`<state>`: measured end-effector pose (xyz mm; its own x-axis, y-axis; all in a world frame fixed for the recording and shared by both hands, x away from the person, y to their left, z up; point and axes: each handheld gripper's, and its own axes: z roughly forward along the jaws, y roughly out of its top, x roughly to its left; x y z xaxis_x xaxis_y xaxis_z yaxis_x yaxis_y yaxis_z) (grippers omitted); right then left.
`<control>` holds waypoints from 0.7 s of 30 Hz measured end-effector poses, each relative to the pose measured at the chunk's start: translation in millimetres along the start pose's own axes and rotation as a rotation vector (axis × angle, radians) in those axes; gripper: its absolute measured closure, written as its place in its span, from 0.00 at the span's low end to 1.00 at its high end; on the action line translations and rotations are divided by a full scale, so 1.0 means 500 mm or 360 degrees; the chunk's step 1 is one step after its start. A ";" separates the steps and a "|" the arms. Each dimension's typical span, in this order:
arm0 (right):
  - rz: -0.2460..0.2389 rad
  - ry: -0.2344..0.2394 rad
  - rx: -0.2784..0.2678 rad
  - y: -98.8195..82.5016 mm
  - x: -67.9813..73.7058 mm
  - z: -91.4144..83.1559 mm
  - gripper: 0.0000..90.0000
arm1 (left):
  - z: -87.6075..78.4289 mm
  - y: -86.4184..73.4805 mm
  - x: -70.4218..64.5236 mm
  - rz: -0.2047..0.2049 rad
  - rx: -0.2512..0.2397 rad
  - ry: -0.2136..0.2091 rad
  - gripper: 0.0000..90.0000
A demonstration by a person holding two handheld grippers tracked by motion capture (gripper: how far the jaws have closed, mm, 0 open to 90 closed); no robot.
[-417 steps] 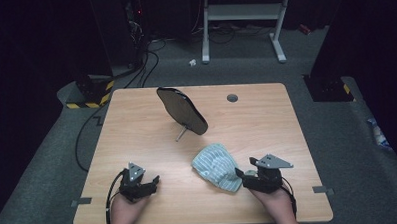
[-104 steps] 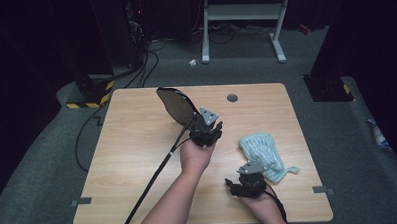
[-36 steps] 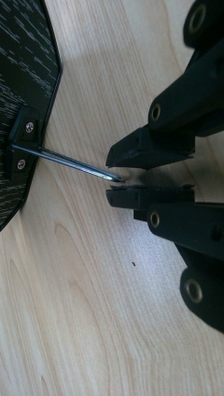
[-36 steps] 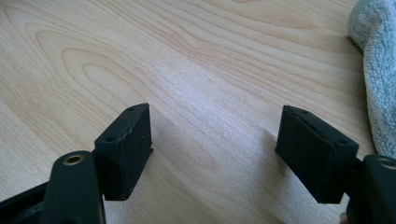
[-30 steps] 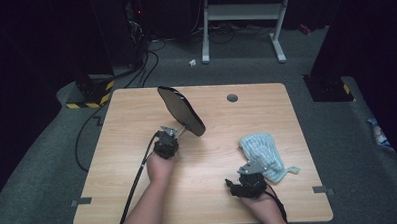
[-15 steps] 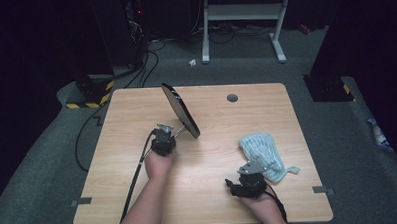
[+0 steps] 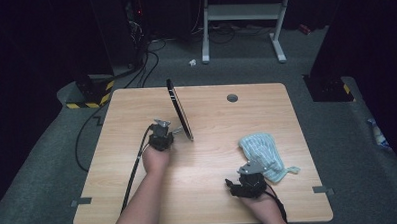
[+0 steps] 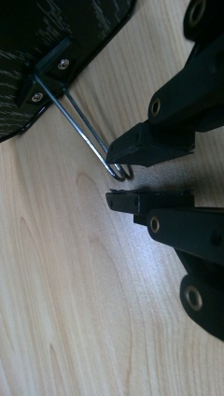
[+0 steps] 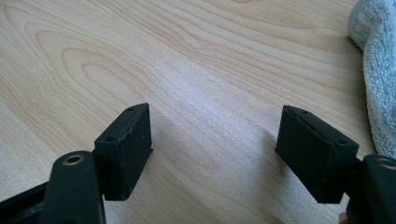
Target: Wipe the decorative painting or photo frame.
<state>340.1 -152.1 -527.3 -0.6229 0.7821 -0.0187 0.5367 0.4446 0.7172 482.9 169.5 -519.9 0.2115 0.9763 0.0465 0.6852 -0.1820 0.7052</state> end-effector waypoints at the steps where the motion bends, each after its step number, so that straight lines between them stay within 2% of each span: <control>1: 0.0000 0.0000 0.0000 0.000 0.000 0.000 0.29 | -0.004 -0.001 0.001 0.0018 0.0015 -0.0009 0.84; 5: 0.0000 0.0002 0.0000 0.000 0.000 0.000 0.29 | -0.027 -0.015 -0.003 0.0043 0.0011 -0.0035 0.83; 7: 0.0001 0.0000 0.0000 0.000 0.000 0.000 0.29 | -0.045 -0.020 -0.006 0.0032 -0.0018 -0.0057 0.81; 10: 0.0002 -0.0003 0.0000 0.000 0.000 0.000 0.29 | -0.077 -0.027 -0.021 0.0075 -0.0067 -0.0093 0.80; 12: 0.0002 -0.0003 0.0000 0.000 0.000 0.000 0.29 | -0.084 -0.029 -0.027 0.0089 -0.0079 -0.0101 0.79; 15: 0.0002 -0.0002 0.0000 0.000 0.000 0.000 0.29 | -0.122 -0.041 -0.061 0.0143 -0.0147 -0.0173 0.77; 17: 0.0003 -0.0002 0.0000 0.000 0.000 0.000 0.29 | -0.138 -0.044 -0.078 0.0154 -0.0166 -0.0201 0.73; 18: 0.0003 -0.0003 0.0000 0.000 0.000 0.000 0.29 | -0.138 -0.044 -0.078 0.0154 -0.0166 -0.0201 0.71; 19: 0.0003 -0.0003 0.0000 0.000 0.000 0.000 0.29 | -0.153 -0.046 -0.092 0.0173 -0.0191 -0.0234 0.69; 21: 0.0003 -0.0003 0.0000 0.000 0.000 0.000 0.29 | -0.167 -0.047 -0.105 0.0171 -0.0225 -0.0255 0.65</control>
<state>340.3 -151.8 -527.3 -0.6208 0.7838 -0.0184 0.5381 0.4430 0.7171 397.5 132.2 -479.7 0.3936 0.9190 0.0214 0.5509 -0.2545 0.7948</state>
